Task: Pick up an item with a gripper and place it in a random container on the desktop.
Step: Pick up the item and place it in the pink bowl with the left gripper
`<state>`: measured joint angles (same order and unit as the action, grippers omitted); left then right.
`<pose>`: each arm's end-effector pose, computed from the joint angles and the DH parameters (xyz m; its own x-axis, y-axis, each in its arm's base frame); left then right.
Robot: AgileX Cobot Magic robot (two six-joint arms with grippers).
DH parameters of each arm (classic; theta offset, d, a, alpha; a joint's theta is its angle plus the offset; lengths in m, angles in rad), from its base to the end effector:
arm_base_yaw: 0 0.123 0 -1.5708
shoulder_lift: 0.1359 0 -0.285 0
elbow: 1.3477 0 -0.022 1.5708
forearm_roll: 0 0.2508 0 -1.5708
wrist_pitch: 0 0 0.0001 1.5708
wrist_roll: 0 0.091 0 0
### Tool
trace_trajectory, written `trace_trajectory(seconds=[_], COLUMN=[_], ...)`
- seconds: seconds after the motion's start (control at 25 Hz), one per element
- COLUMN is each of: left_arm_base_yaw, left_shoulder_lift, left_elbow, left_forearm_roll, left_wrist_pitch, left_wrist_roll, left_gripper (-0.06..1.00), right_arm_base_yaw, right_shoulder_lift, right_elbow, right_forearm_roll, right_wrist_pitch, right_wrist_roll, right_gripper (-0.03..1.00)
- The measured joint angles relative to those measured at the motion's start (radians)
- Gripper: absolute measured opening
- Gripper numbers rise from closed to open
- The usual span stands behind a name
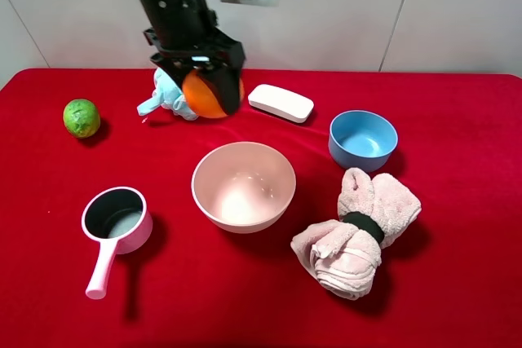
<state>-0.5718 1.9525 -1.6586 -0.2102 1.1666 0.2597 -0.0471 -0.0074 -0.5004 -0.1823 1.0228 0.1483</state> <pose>0.3346 -0.2361 0.2533 -0.7118 0.6624 -0.2339 0.6994 0.6989 -0.1492 -0.0059 -0.0138 0.2815 -0.3972 0.0707 -0.9150 0.2088 0.9778 -0.0151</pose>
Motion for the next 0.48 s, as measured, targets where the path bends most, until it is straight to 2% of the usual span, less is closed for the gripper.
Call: trace_trajectory(seconds=[0.24,0.48], left_arm_base_yaw=[-0.077,-0.123], left_shoulder_lift=[0.0,0.0], left_elbow=[0.0,0.0], left_forearm_roll=[0.0,0.003], left_wrist_pitch=[0.0,0.0], left_wrist_roll=[0.0,0.0], left_gripper=[0.74,0.74], right_arm_base_yaw=[0.0,0.0], right_shoulder_lift=[0.0,0.0], right_elbow=[0.0,0.0], right_forearm_roll=[0.0,0.0], right_wrist_pitch=[0.0,0.0], right_wrist_roll=[0.0,0.0], right_gripper=[0.69,0.69])
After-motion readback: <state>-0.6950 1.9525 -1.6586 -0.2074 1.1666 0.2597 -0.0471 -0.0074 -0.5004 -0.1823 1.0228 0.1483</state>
